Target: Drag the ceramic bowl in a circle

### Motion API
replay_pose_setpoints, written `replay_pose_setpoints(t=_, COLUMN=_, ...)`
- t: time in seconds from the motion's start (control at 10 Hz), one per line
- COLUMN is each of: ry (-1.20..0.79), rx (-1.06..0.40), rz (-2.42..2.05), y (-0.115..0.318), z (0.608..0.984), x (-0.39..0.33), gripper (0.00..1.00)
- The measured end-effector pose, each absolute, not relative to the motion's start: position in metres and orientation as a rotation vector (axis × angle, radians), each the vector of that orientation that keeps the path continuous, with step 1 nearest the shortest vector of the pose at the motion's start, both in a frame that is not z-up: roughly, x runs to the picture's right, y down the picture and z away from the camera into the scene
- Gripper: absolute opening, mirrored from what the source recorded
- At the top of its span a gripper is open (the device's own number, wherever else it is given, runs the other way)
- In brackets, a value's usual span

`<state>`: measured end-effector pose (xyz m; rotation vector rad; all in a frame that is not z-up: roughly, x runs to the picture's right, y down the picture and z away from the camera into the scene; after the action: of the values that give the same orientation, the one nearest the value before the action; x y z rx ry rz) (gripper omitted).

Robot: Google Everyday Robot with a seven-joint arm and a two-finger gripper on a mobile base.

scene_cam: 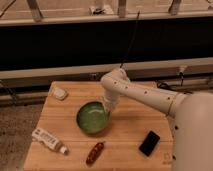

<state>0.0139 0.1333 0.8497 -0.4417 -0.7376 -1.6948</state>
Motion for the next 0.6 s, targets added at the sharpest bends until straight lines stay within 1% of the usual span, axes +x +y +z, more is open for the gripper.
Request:
replay_pose_setpoints(t=0.1, ry=-0.739, rx=-0.438, rz=-1.702, y=0.131, z=0.851, x=0.001, gripper=0.0)
replay_pose_setpoints(t=0.6, ry=-0.736, rx=-0.427, rz=-1.717, y=0.128, z=0.848, x=-0.01, gripper=0.0)
